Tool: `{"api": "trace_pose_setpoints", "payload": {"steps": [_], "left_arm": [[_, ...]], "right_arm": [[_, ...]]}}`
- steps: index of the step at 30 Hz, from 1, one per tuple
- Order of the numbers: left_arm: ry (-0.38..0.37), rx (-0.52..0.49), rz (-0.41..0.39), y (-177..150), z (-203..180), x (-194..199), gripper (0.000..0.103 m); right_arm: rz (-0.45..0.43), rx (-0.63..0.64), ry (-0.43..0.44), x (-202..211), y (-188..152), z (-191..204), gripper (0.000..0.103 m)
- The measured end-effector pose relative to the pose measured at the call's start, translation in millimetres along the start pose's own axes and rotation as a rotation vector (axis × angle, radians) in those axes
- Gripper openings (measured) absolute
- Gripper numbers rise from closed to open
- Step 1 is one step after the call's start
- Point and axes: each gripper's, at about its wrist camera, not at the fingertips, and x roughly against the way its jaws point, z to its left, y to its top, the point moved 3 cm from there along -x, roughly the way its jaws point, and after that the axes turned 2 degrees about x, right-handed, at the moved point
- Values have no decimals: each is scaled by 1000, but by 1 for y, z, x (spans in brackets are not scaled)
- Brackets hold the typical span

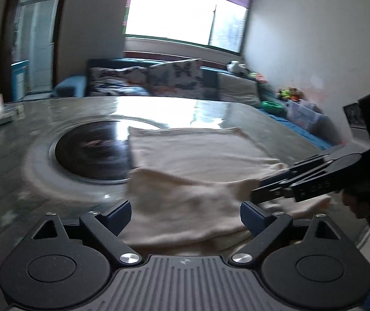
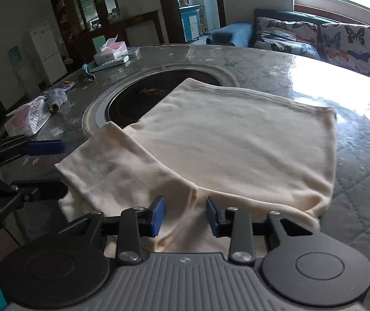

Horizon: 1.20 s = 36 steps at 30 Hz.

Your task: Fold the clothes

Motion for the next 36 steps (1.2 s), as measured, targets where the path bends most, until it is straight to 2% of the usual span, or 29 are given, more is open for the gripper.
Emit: {"api": "trace_pose_setpoints", "payload": {"steps": [2,5,15,21,27,33,36], "left_arm": [[35,2,7,-4,10,1,94],[65,-1,23,-11,16,3,94],[119,24,24,-18,25,-5,94],[157,-52,35,-24,19,-8,93],[160,-76,35,-22,18,-5,93],[127,-81,25,-12,20,3,93],[110,-84,21,-7,20,7,93]], "right_arm": [[0,16,-1,-3,1,4,24],[-6,37,-8,-4,2,9,8],[-144,124,-87,44,34,18,6],[-231,183,-134,80,58,23,3],[-209,161,-171,87,52,16,3],[-75,46,-232,55,11,-13,3],[-30,19,-234,44,-4,-22,5]]}}
